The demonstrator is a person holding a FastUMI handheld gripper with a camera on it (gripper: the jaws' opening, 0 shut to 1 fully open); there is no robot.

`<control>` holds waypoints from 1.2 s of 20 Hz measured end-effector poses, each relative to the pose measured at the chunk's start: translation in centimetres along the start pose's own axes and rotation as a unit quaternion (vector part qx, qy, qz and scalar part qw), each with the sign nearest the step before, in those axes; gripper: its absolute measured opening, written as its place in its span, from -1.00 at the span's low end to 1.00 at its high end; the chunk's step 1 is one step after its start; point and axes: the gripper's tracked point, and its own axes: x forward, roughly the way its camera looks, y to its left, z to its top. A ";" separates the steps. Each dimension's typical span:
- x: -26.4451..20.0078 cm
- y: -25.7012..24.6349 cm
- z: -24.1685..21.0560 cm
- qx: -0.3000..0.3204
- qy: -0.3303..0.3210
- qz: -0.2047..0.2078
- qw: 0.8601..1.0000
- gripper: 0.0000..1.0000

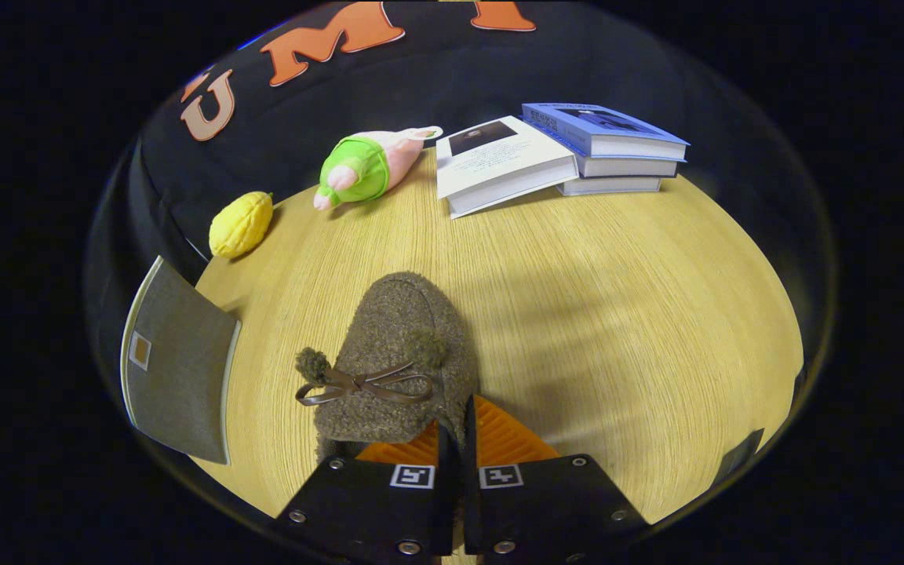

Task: Open the storage box then place both shoes into the box .Put the left shoe in first, then the right shoe, with the right side of both shoes facing outward in a uniform manner.

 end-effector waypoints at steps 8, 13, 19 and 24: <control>-2.1 3.5 1.6 0.041 -0.017 0.033 0.998 -0.94; -4.9 7.8 3.4 0.039 -0.030 0.064 0.997 -0.94; -9.2 16.1 5.6 0.026 -0.048 0.124 0.991 -0.94; -11.8 22.1 7.5 0.022 -0.070 0.151 0.986 -0.94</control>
